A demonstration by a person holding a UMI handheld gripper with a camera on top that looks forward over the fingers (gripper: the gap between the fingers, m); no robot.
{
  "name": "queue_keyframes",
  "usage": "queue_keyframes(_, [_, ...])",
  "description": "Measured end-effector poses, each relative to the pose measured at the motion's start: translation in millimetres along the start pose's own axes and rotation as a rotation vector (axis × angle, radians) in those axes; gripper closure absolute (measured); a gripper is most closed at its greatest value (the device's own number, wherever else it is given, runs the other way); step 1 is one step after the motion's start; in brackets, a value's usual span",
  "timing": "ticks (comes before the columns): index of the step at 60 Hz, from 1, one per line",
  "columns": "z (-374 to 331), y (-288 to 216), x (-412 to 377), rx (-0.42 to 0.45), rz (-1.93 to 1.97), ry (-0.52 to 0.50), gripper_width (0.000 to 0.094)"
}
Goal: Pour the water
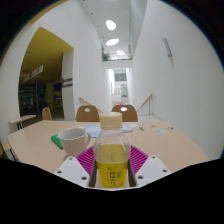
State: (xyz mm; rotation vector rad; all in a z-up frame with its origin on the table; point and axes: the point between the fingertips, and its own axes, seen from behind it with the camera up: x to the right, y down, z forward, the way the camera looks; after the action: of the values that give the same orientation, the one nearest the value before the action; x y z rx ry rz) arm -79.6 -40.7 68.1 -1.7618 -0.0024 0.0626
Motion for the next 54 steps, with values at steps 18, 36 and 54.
queue_keyframes(18, [10, -15, 15, 0.03, -0.161, 0.013, 0.0635])
queue_keyframes(36, [73, -130, -9, 0.134, -1.457, 0.244, 0.0636])
queue_keyframes(54, [66, -117, -8, -0.002, -2.206, 0.2, 0.0622])
